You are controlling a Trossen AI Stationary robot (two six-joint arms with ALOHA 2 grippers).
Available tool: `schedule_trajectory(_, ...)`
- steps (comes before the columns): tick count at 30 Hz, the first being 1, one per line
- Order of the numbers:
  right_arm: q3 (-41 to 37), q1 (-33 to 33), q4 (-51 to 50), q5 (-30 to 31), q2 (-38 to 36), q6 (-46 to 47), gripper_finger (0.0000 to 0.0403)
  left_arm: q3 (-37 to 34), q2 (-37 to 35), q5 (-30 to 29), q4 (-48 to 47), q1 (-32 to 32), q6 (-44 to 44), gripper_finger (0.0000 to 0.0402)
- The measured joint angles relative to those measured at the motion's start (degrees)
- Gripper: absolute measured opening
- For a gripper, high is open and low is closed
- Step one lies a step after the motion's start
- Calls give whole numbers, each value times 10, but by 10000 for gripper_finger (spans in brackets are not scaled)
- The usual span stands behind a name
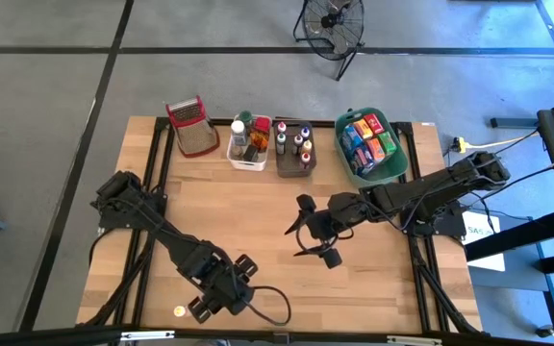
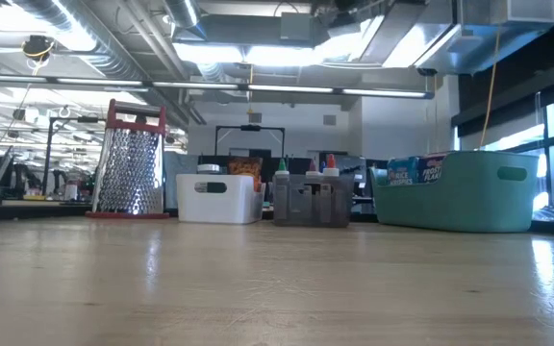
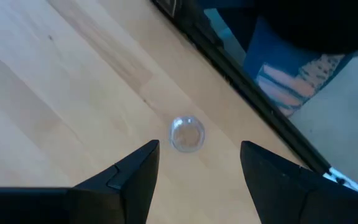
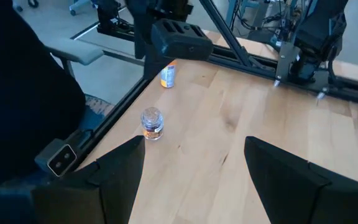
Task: Pick & Place Kitchen Items
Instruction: Put the brown seasoning bottle into the white bin
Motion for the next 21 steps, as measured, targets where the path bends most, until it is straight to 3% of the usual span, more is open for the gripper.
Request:
schedule_trajectory(15, 0, 10, 23, 0, 21, 33, 277, 0, 0, 6, 5, 0, 0, 273)
schedule_trajectory(21, -1, 13, 37, 0, 33, 86, 277, 0, 0, -49, 1, -2, 8, 302)
